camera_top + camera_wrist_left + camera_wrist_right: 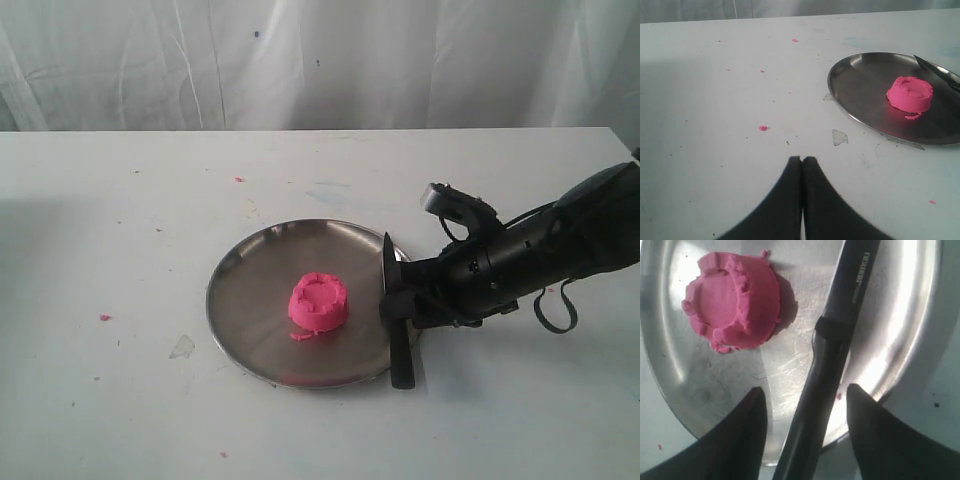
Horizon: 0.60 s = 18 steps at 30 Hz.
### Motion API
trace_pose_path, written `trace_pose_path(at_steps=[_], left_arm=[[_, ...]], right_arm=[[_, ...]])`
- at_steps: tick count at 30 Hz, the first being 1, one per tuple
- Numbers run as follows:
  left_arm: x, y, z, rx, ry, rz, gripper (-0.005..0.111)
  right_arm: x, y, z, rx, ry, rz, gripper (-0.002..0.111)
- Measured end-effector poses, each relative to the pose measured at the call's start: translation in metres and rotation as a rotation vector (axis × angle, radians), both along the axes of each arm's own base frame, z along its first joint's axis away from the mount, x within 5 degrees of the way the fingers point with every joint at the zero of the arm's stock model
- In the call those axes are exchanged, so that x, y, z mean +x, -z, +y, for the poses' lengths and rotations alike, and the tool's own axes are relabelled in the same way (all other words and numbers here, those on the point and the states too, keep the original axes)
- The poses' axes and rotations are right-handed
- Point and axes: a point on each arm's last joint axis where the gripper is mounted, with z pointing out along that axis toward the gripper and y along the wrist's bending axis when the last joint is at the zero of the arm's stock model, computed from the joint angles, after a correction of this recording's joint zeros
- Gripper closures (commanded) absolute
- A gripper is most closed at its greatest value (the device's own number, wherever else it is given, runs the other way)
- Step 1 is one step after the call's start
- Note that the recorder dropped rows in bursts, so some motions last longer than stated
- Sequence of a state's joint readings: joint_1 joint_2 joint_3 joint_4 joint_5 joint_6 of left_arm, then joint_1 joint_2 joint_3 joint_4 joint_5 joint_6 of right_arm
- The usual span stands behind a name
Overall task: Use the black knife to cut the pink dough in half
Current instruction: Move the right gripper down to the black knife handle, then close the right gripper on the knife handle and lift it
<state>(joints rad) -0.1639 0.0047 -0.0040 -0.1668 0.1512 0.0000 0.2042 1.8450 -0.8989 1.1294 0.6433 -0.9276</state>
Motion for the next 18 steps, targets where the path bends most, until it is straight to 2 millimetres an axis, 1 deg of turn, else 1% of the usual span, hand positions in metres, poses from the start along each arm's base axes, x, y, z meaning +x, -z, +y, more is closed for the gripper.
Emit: trace_pose_path(at_steps=[3, 7, 10, 12, 15, 18], left_arm=[[0.0, 0.0, 0.0, 0.0, 0.0, 0.0, 0.107], [0.0, 0.0, 0.0, 0.0, 0.0, 0.0, 0.107], [0.0, 0.0, 0.0, 0.0, 0.0, 0.0, 0.107], [0.0, 0.0, 0.0, 0.0, 0.0, 0.0, 0.107], [0.0, 0.0, 0.0, 0.0, 0.0, 0.0, 0.107], [0.0, 0.0, 0.0, 0.0, 0.0, 0.0, 0.107]], right_arm=[[0.004, 0.003, 0.003, -0.003, -0.008, 0.002, 0.062], [0.008, 0.01, 0.012, -0.009, -0.035, 0.008, 0.062], [0.008, 0.016, 0.019, -0.015, -0.055, 0.022, 0.062], [0.008, 0.017, 0.02, -0.01, -0.047, 0.028, 0.064], [0.009, 0.018, 0.02, -0.012, -0.011, 0.046, 0.073], [0.01, 0.019, 0.019, -0.016, -0.004, 0.049, 0.073]])
